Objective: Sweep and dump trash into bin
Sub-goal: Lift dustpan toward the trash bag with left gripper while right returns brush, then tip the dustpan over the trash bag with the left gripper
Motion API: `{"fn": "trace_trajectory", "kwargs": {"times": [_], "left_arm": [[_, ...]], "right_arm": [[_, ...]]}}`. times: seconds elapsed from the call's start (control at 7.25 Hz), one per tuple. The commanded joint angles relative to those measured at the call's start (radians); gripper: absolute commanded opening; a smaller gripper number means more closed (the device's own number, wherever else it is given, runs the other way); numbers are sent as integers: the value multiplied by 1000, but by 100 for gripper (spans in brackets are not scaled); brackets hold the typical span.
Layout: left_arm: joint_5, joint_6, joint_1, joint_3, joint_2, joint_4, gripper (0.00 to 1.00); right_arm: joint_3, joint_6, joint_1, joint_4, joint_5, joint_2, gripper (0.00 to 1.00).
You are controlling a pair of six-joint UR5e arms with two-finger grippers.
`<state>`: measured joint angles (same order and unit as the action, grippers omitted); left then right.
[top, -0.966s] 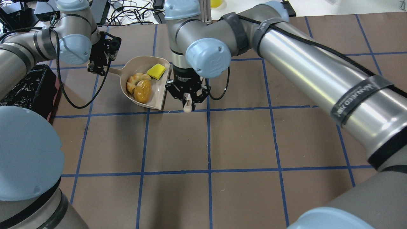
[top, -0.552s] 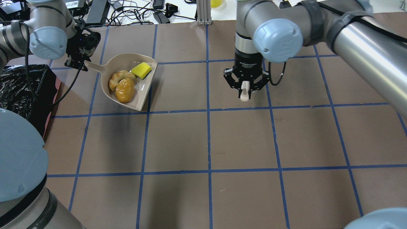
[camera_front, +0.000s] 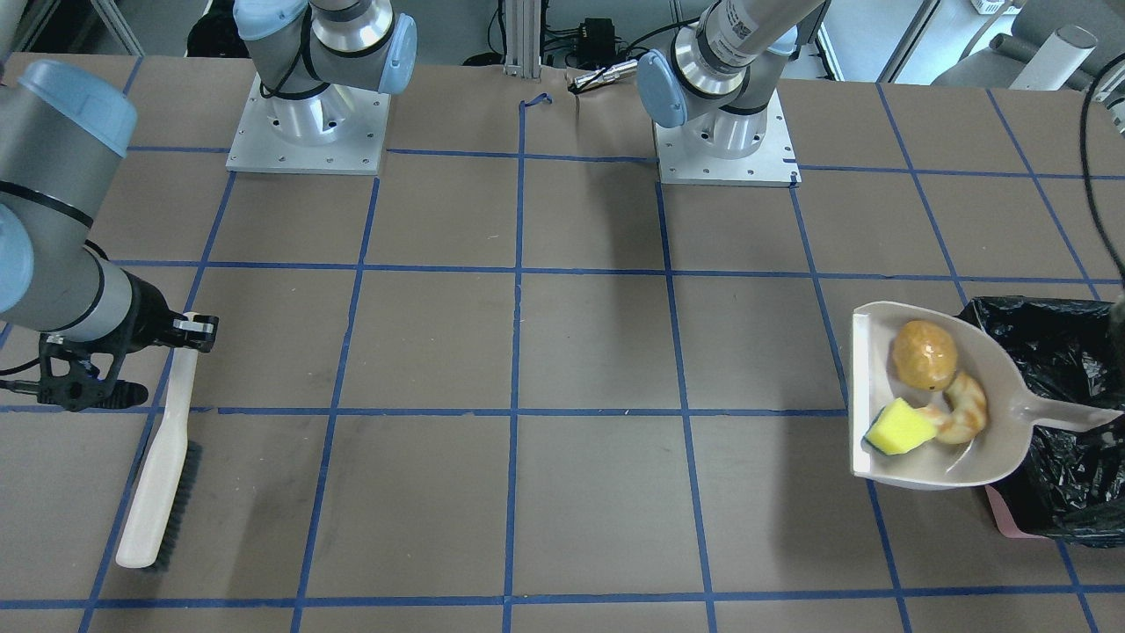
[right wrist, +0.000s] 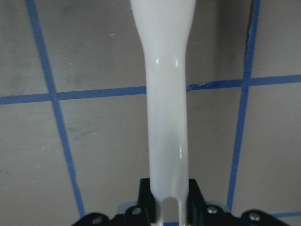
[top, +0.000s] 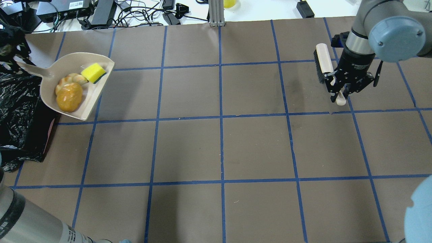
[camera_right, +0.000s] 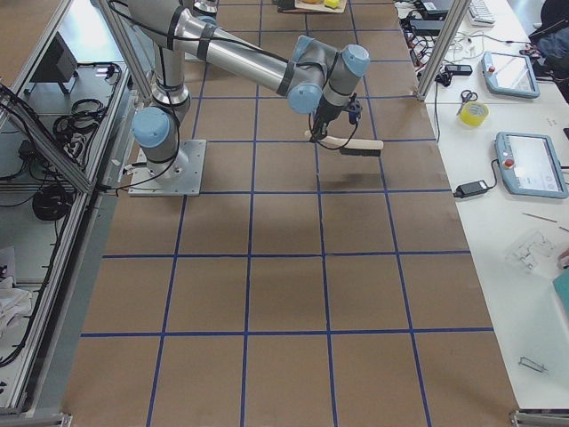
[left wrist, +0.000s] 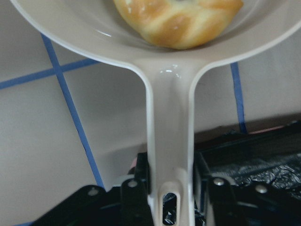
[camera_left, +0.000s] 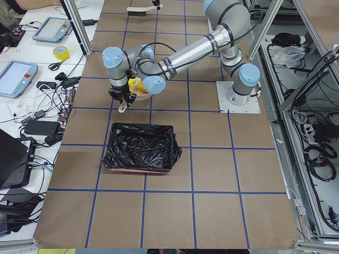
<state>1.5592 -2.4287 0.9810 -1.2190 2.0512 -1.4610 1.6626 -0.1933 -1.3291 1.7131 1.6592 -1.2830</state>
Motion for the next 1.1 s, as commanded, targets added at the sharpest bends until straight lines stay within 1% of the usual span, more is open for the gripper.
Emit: {"fn": "trace_trajectory", "kwargs": {"times": [0.0, 0.28, 0.41, 0.55, 0.69, 0.83, 0.97], "left_arm": [[-4, -129, -129, 142, 33, -133, 0], [7, -312, -191, 221, 87, -105, 0], [24, -390, -206, 284, 124, -104, 0], [59, -462, -208, 344, 157, -79, 0], [67, -519, -208, 389, 190, -40, 0], [100, -644, -202, 385, 207, 63, 0], [129, -686, -202, 383, 219, 108, 0]], "right_arm": [[83, -98, 60, 152, 47, 7, 0], [85, -130, 89, 155, 48, 28, 0], [85, -130, 94, 155, 48, 40, 0], [85, -130, 99, 155, 48, 51, 0], [85, -129, 100, 166, 47, 56, 0], [85, -129, 100, 174, 48, 59, 0], [85, -129, 100, 177, 48, 68, 0]]}}
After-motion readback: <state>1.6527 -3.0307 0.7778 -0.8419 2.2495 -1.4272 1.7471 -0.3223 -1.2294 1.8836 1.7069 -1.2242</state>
